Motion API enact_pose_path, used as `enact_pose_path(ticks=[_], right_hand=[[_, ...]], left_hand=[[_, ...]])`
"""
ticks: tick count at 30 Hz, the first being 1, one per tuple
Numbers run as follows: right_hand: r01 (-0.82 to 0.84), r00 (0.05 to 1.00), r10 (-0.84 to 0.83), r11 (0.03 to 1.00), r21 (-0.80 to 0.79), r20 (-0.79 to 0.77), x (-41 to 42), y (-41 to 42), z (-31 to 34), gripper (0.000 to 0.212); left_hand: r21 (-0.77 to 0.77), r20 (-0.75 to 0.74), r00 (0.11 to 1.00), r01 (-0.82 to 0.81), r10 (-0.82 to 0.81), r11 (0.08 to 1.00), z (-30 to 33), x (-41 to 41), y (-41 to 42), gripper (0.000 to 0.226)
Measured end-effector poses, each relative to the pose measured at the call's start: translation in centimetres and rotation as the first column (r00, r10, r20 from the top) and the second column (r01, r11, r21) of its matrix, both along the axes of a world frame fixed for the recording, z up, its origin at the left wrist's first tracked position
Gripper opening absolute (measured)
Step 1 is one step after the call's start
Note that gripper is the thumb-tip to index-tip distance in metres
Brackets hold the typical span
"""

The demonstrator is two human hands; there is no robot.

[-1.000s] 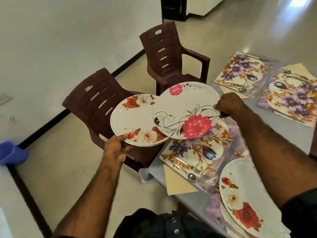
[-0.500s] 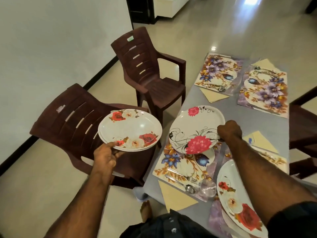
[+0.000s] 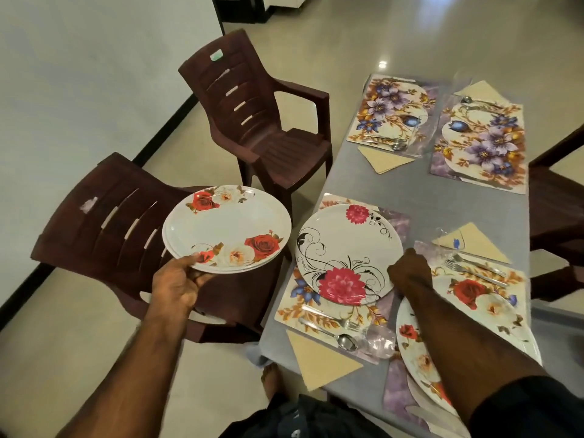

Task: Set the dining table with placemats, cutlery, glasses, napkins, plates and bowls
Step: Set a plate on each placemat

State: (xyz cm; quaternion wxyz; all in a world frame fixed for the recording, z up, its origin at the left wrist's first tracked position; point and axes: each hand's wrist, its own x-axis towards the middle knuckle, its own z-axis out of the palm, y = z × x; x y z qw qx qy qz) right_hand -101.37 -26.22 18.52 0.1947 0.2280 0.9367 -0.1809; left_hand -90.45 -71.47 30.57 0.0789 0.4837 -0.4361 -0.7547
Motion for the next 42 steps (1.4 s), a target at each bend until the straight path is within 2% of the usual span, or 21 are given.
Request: enact_pose_path(ticks=[2,5,11,17,23,28,34,37,40,42], right_hand=[[-0.125,0.992,0.126,0.988,0.091,0.001,-1.1,-0.1,-0.5,0.065],[-0.245,0.968,0.249,0.954,0.175,-0.001,-2.3,-0.2,-1.6,0.072],[-0.296,0.955,0.295,0.925,0.237,0.043,-1.6,1.2,-2.2,0.083],[-0.290,0.956,0.293,0.942,0.171,0.006,1.0,2.1,-2.3,0.088],[-0.306,0.950,0.311,0.933,0.191,0.006,2.1,2.3,-2.5,0.091],[-0.318,0.946,0.323,0.926,0.202,0.013,2.0,2.3,-2.7,0.096],[-0.337,0.940,0.340,0.921,0.197,0.021,1.6,2.0,-2.8,0.096],[-0.335,0.941,0.337,0.915,0.225,0.026,1.8,1.7,-2.2,0.103],[-0.338,0.927,0.363,0.917,0.210,-0.093,1.9,-0.2,-0.5,0.099],[-0.362,0.912,0.364,0.931,0.046,-0.189,1.4,-2.6,0.7,0.087]], left_hand=[[0.000,0.003,1.000,-0.006,0.006,1.000,-0.1,0.3,0.2,0.016],[0.002,0.013,1.000,-0.026,0.026,1.000,-0.2,0.7,0.6,0.010],[-0.007,0.009,0.999,-0.046,0.046,0.999,-0.4,1.1,1.6,0.009],[0.016,0.011,0.999,-0.049,0.049,0.999,-1.1,1.0,2.6,0.018],[0.035,-0.003,0.998,-0.055,0.055,0.998,-1.0,0.1,3.4,0.021],[0.035,-0.009,0.999,-0.050,0.050,0.998,-0.3,0.1,3.7,0.037],[0.027,-0.005,0.999,-0.046,0.046,0.999,0.0,0.3,4.2,0.040],[0.024,-0.002,0.999,-0.050,0.050,0.998,0.1,0.6,4.4,0.039],[0.032,-0.002,0.999,-0.040,0.040,0.999,0.0,1.2,4.4,0.040],[0.043,-0.006,1.000,-0.030,0.030,0.999,0.0,1.8,4.3,0.040]])
